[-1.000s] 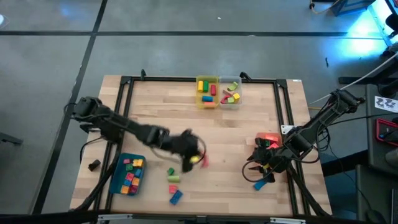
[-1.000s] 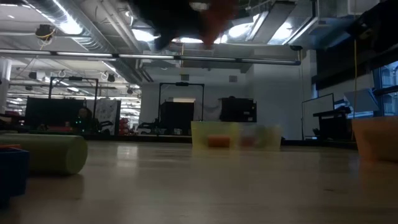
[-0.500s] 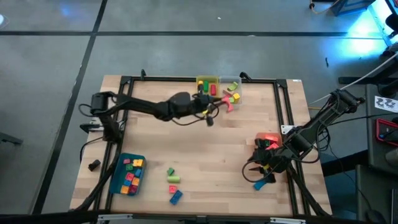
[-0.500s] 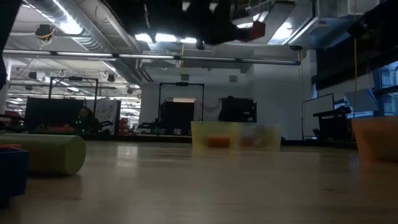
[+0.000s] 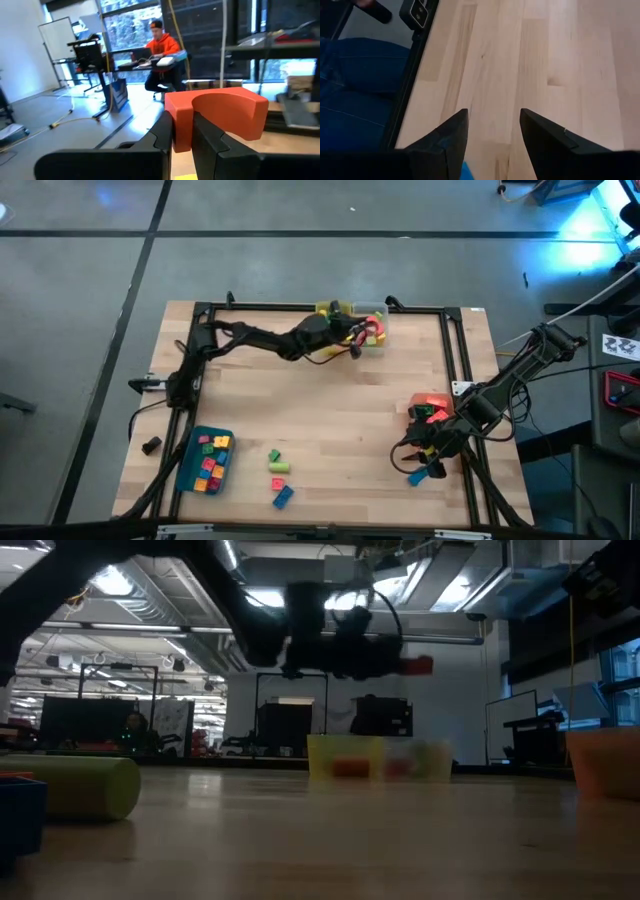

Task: Sort blocks by size
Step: Put the orange half circle block into the transparent bin, then put the blue half circle block into the transparent bin

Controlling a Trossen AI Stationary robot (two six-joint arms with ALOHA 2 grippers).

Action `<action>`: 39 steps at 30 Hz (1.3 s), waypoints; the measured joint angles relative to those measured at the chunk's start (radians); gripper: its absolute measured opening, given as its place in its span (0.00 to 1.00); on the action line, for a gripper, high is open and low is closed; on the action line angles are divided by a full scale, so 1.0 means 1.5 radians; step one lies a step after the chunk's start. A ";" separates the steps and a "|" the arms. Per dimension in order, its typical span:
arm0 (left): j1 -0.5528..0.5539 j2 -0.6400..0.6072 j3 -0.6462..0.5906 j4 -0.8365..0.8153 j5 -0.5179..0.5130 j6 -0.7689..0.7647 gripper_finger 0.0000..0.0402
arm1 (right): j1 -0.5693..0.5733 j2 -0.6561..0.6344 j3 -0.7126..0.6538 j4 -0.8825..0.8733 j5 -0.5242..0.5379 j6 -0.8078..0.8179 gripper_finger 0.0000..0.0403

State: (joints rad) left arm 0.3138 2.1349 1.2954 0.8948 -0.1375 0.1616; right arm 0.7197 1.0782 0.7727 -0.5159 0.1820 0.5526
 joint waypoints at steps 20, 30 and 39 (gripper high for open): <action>0.061 0.055 0.085 -0.143 -0.001 -0.155 0.34 | 0.000 0.000 0.000 0.067 -0.086 0.000 0.45; 0.055 0.055 0.085 -0.147 -0.001 -0.229 0.40 | 0.048 0.008 0.000 0.105 -0.152 0.026 0.45; 0.040 0.055 0.085 -0.148 0.000 -0.194 0.40 | 0.135 0.079 0.001 0.095 -0.094 0.045 0.45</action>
State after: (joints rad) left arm 0.3734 2.2181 1.4231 0.6730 -0.1376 -0.1299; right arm 0.9215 1.1971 0.7734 -0.3727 0.0411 0.6202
